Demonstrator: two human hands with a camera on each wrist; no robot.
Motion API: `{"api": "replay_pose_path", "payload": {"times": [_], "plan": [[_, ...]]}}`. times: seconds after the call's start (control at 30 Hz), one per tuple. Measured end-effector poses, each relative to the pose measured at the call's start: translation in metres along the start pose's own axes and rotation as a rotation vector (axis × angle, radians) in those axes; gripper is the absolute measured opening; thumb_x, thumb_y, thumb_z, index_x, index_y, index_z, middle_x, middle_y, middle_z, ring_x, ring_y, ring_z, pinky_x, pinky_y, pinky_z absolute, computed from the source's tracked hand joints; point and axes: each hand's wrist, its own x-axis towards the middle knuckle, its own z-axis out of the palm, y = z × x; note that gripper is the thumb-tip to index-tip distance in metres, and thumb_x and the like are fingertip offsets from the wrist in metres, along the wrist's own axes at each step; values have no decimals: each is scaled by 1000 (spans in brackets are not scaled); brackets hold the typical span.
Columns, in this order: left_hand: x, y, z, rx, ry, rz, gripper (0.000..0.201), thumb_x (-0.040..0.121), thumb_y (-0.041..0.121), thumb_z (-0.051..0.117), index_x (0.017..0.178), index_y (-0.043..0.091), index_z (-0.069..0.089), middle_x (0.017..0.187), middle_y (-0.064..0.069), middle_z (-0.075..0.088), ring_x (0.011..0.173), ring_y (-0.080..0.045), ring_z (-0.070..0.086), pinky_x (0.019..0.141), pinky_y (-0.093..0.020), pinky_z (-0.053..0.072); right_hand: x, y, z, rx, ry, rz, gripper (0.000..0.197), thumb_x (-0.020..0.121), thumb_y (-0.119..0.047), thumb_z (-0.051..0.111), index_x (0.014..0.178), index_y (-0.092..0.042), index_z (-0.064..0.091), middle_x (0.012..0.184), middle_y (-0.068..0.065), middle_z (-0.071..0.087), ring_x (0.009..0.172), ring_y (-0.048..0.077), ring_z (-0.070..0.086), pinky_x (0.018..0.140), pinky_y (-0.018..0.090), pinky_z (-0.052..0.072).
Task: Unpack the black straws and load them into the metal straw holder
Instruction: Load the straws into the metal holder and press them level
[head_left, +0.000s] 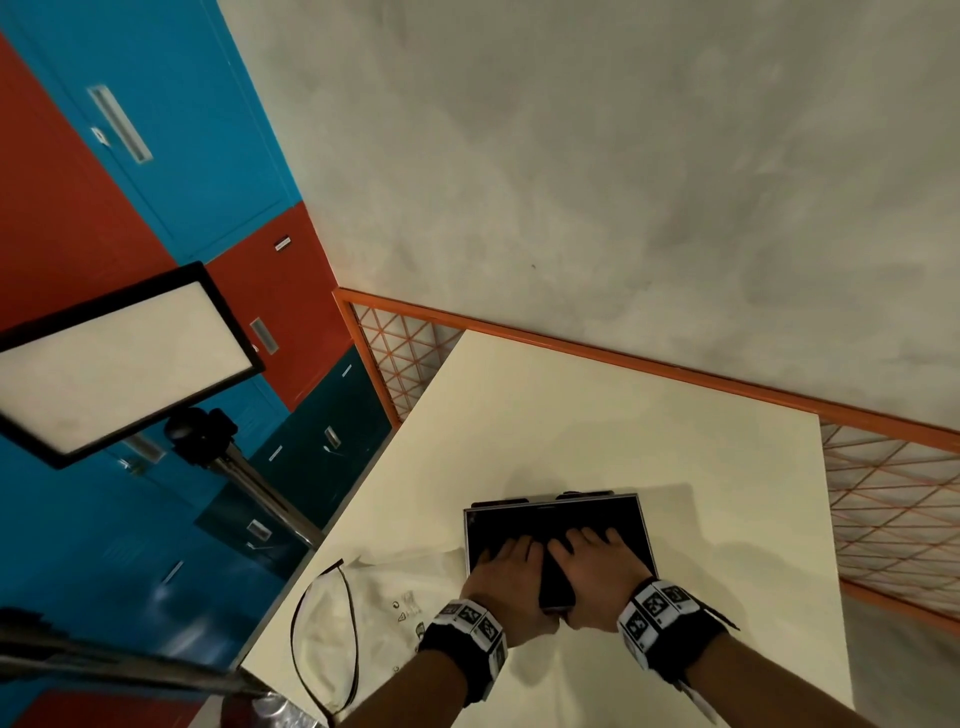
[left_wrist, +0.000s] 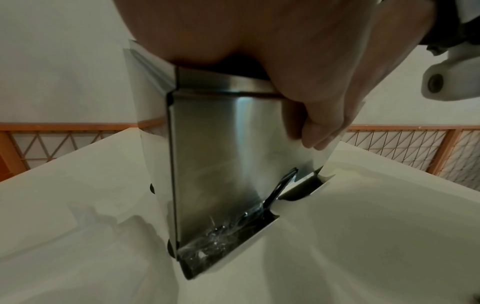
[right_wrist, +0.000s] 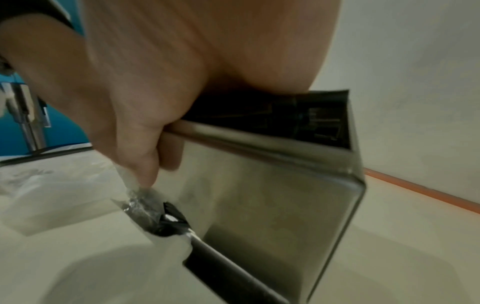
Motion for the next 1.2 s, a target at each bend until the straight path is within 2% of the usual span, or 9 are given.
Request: {"api": "replay_pose_path", "payload": {"times": [0.13,0.37,0.5,0.7,0.83,0.9,1.03,1.2], "plan": [[1,2,-3,-2,-4,-11,77,72,56,68,135,18,43,135,-1,50,127,-23,46,106,-43,37,2,4,-4,47,-56,26,91,66,-58,70,141,-23,32,137,9,47,125,31,44,104,49,33],[-1,0,-3,28,35,7,79,71,56,68,134,17,43,137,-3,43,129,-25,40,106,-47,36,3,7,-7,16,-72,22,91,64,-59,71,140,-25,32,146,11,35,132,35,35,106,54,29],[-1,0,-3,46,30,5,75,71,58,65,131,18,44,133,-3,47,123,-26,45,103,-46,38,2,10,-8,29,-84,1,86,67,-56,70,139,-26,33,142,9,40,128,32,40,104,51,32],[1,0,0,51,50,-9,70,72,60,61,127,19,45,127,-1,54,118,-24,50,100,-45,40,-2,7,-10,-7,20,-31,72,73,-50,64,135,-20,43,137,7,45,126,30,43,99,51,36],[0,2,1,42,69,-18,68,72,59,60,126,21,44,127,0,52,118,-24,48,99,-46,39,-7,6,-8,-33,15,-21,68,60,-53,72,118,-20,58,119,7,58,109,29,56,84,52,47],[-2,2,1,56,79,-7,69,70,59,58,125,20,45,128,0,48,117,-24,45,98,-48,39,-8,5,-4,-28,48,-17,65,55,-55,74,110,-21,61,110,5,61,101,27,58,79,50,49],[-4,2,4,78,113,6,65,69,61,57,118,20,50,121,-1,51,111,-25,50,92,-47,42,-9,3,-4,-19,106,-20,61,62,-52,71,113,-21,57,110,3,61,102,26,59,82,49,48],[-4,2,4,61,114,7,61,71,59,57,118,20,51,117,0,57,109,-24,56,93,-42,45,-13,0,-9,-20,94,-24,59,65,-51,69,114,-21,58,108,3,63,100,26,61,84,48,47]]}}
